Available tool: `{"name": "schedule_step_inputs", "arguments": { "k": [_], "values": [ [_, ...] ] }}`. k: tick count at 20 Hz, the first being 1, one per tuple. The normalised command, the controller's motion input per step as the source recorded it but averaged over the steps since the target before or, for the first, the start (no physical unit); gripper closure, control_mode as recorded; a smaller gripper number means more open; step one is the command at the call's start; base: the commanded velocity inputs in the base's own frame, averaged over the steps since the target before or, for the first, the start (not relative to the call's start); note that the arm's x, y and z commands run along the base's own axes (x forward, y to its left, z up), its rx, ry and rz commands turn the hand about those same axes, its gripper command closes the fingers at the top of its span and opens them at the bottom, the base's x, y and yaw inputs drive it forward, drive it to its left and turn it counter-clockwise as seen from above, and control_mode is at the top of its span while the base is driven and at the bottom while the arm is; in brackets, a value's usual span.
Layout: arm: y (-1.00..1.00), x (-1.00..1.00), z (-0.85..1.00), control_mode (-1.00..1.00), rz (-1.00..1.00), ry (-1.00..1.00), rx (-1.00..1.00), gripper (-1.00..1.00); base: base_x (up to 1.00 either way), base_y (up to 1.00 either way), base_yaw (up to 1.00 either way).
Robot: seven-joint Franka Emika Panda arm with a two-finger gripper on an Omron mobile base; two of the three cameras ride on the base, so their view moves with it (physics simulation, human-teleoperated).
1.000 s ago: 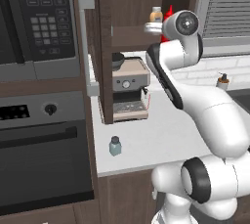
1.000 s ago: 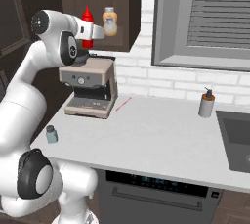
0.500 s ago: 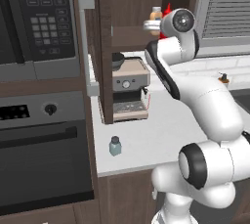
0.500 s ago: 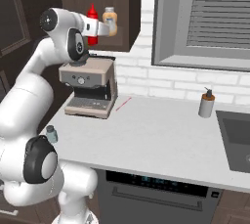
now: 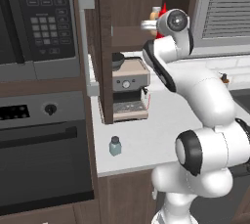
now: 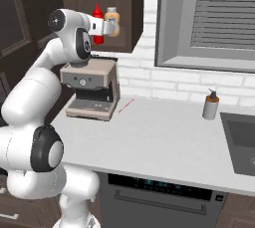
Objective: Put the shaker and condiment bottle from the counter next to their counterparts in the cabinet.
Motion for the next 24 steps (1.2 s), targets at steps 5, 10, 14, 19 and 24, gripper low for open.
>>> {"name": "schedule_step_inputs", "arguments": {
  "k": [5, 10, 14, 19, 24],
  "values": [
    [0.00, 0.33, -0.13, -1.00, 0.00, 0.00, 0.00, 1.00, 0.00, 0.00, 0.00],
    [-0.03, 0.18, 0.00, -1.00, 0.00, 0.00, 0.00, 1.00, 0.00, 0.00, 0.00],
    [-0.02, 0.09, 0.00, -1.00, 0.00, 0.00, 0.00, 1.00, 0.00, 0.00, 0.00],
    [-0.04, 0.05, 0.00, -1.00, 0.00, 0.00, 0.00, 1.00, 0.00, 0.00, 0.00],
    [-0.03, 0.14, -0.02, -1.00, 0.00, 0.00, 0.00, 1.00, 0.00, 0.00, 0.00]
  ]
}}
